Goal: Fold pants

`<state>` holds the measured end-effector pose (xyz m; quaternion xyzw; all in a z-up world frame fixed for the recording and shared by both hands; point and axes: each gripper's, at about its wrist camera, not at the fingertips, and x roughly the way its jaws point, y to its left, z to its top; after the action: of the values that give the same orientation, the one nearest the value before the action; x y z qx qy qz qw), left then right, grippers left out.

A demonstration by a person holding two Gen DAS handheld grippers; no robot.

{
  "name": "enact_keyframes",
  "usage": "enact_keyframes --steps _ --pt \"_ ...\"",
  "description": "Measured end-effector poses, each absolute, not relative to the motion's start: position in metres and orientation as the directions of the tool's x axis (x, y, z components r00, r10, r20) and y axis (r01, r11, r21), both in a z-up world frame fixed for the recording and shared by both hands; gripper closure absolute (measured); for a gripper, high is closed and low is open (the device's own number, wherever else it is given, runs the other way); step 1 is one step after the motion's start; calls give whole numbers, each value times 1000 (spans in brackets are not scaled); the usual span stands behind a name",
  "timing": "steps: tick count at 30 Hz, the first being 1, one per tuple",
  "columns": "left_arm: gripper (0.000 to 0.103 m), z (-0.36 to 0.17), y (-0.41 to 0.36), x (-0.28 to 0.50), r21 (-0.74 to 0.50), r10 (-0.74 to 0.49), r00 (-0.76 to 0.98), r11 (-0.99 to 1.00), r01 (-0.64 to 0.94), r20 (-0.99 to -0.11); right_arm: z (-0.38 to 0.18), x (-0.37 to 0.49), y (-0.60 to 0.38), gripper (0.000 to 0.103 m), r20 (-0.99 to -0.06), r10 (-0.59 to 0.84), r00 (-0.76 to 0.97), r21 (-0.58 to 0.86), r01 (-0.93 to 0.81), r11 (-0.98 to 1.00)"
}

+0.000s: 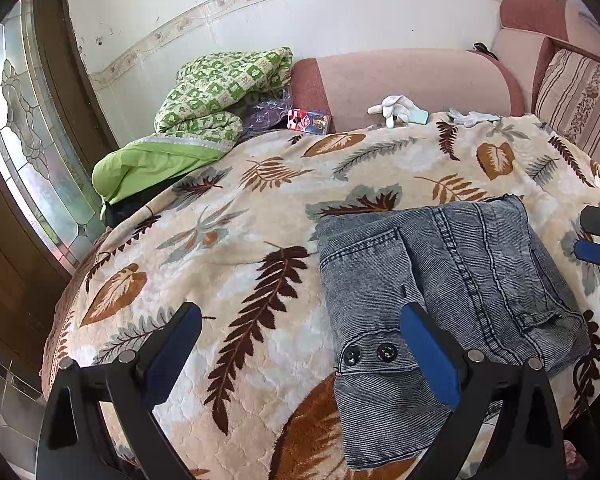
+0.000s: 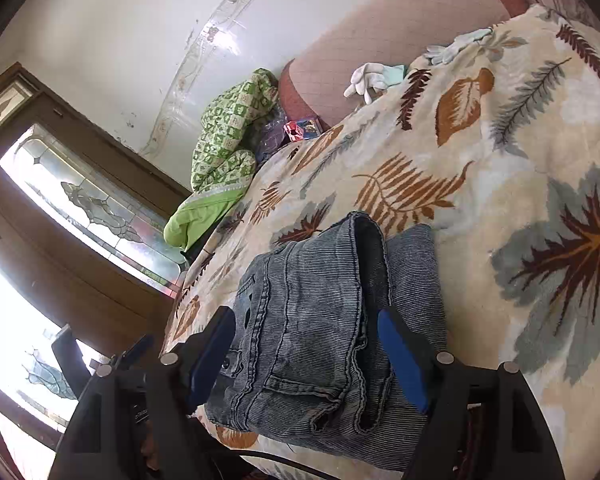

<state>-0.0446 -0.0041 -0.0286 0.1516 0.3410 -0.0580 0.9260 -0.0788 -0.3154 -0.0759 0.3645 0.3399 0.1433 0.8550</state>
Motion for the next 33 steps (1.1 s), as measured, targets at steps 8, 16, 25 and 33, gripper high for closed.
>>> enact_keyframes --steps 8,16,25,33 --pt "4 -38 8 -41 255 29 753 949 186 -657 -84 -76 -318 26 -512 466 721 711 52 702" --pt "4 -40 23 -36 272 67 759 951 148 -647 -91 -71 -314 26 -543 451 709 694 75 716" --pt "4 -48 32 -28 277 89 749 952 130 -656 -94 -68 -313 26 -553 448 703 690 84 719" --pt "4 -50 44 -23 275 106 750 956 104 -653 -96 -66 -311 26 -563 441 699 682 91 726"
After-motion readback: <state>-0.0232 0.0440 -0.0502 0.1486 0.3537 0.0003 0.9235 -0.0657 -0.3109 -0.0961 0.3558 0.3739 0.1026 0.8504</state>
